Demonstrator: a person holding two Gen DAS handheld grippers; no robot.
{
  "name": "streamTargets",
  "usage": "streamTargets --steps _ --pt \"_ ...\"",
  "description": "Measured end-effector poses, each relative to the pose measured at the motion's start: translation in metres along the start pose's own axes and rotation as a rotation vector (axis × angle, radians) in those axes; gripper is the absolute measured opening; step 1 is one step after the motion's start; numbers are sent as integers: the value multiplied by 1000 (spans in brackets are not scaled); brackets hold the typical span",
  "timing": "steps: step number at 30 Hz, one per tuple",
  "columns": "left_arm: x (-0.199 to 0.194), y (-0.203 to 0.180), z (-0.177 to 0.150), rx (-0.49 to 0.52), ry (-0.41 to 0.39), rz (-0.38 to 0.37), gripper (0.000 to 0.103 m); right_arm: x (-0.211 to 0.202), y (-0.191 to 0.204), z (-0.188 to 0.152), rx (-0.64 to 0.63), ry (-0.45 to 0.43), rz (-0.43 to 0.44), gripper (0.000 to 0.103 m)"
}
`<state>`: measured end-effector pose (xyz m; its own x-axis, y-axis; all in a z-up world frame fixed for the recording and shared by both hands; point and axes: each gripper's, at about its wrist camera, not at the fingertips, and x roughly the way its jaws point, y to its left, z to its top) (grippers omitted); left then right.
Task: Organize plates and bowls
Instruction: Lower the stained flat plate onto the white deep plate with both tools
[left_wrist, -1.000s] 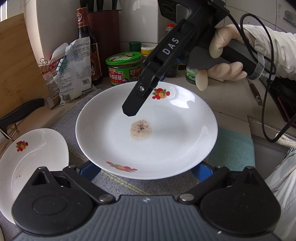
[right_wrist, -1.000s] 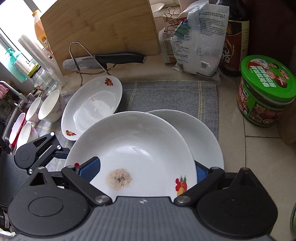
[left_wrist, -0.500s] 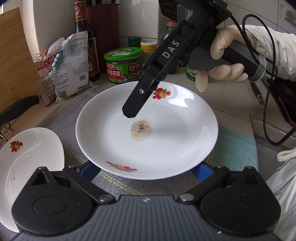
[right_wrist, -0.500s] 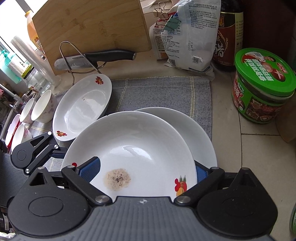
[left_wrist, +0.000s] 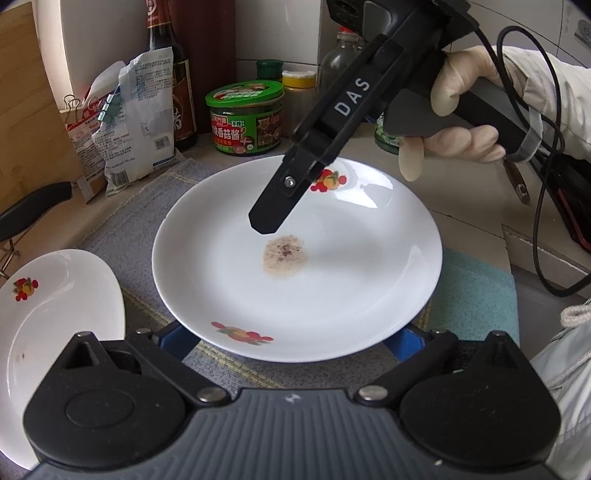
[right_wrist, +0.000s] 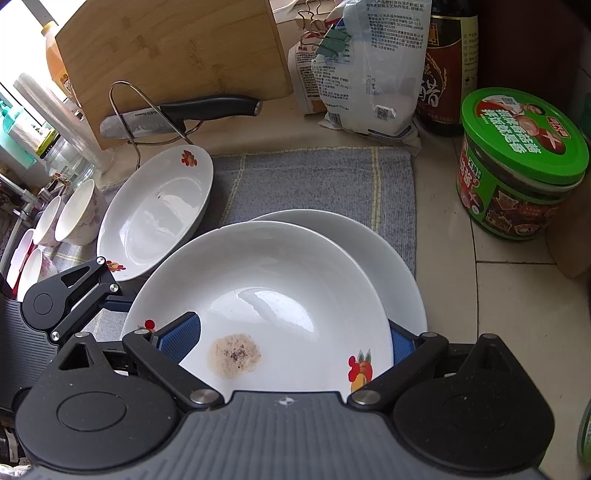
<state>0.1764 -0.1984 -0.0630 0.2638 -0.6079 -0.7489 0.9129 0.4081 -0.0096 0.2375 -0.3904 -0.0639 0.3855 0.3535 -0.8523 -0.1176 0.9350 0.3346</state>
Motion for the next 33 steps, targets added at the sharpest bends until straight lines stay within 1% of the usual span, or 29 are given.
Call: streamTargets --steps 10,33 --pt "3 1 3 1 32 5 101 5 -2 -1 11 19 -16 102" --pt "5 1 6 22 48 18 102 -3 -4 -10 28 27 -19 102"
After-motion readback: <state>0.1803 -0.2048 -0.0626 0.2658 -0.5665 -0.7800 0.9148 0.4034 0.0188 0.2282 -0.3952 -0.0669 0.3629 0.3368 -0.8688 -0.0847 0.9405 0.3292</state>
